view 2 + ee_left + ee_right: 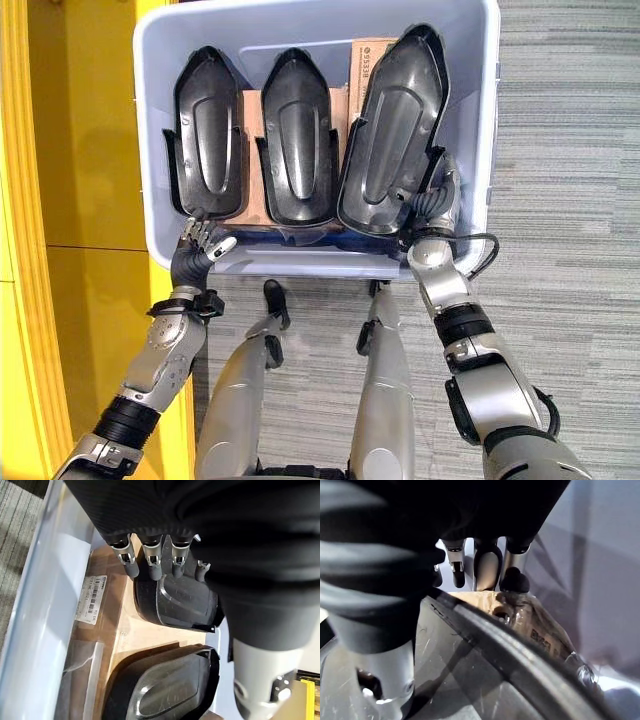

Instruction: Move parts from the plastic box to the shelf.

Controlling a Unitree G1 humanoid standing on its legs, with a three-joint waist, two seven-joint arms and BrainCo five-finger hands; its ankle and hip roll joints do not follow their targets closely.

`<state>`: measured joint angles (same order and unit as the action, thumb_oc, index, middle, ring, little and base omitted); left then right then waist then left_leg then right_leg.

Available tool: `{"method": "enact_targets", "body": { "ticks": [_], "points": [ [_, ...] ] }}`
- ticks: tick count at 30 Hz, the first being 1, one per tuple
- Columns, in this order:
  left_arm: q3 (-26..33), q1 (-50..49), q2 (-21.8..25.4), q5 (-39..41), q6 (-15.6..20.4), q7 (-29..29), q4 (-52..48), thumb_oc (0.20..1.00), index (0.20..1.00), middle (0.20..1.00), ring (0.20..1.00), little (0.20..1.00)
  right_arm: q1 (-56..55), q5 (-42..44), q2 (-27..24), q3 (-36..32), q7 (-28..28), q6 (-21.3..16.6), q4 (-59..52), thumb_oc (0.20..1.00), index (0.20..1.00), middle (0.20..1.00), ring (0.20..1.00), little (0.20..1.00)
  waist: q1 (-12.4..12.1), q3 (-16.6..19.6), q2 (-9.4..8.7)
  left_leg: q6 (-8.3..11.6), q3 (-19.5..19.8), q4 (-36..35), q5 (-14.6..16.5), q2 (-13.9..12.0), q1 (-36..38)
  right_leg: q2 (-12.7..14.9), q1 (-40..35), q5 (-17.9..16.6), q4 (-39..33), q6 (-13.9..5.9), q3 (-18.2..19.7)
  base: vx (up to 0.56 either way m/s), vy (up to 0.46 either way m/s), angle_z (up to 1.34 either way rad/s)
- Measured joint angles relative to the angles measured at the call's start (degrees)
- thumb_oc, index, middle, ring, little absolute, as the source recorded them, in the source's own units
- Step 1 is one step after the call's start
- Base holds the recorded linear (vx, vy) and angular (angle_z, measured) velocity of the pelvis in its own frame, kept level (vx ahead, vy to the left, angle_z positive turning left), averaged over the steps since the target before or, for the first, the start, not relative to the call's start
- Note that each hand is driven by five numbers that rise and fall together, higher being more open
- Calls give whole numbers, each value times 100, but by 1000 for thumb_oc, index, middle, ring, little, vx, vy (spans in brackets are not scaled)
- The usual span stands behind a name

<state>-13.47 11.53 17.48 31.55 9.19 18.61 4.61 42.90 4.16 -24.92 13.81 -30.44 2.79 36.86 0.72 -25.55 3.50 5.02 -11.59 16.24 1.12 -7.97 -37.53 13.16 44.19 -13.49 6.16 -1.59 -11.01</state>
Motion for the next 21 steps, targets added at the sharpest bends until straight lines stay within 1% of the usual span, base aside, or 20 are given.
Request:
{"method": "enact_targets", "body": {
  "ticks": [8,15,18,21],
  "points": [
    [-3,3,83,110,4,-76,15,1000,1000,1000,1000,1000,220,128,-53,-24,12,62,146,200,200,200,200,200,-8,0,-12,-2,104,33,-4,-5,-60,2,-22,-19,-1,-16,-84,0,7,3],
    [-2,20,98,110,3,-75,21,1000,1000,1000,1000,1000,179,126,-97,-32,88,147,144,200,200,200,200,200,-43,-17,-17,2,114,-5,-7,-2,99,-2,-171,-31,-1,6,-95,0,0,0],
    [-1,18,98,110,0,-76,23,1000,1000,1000,1000,1000,9,126,-98,-74,111,212,-65,200,200,200,200,200,-46,-18,-16,2,118,-20,-6,0,189,-3,-260,-14,-2,6,-103,0,0,0],
    [18,5,98,110,-14,-76,25,1000,1000,1000,1000,1000,-453,194,-94,-266,157,260,-670,200,200,200,200,200,-60,-23,-20,0,109,-127,-7,8,397,-11,-429,1,-27,4,-106,0,0,0]
  ]
}}
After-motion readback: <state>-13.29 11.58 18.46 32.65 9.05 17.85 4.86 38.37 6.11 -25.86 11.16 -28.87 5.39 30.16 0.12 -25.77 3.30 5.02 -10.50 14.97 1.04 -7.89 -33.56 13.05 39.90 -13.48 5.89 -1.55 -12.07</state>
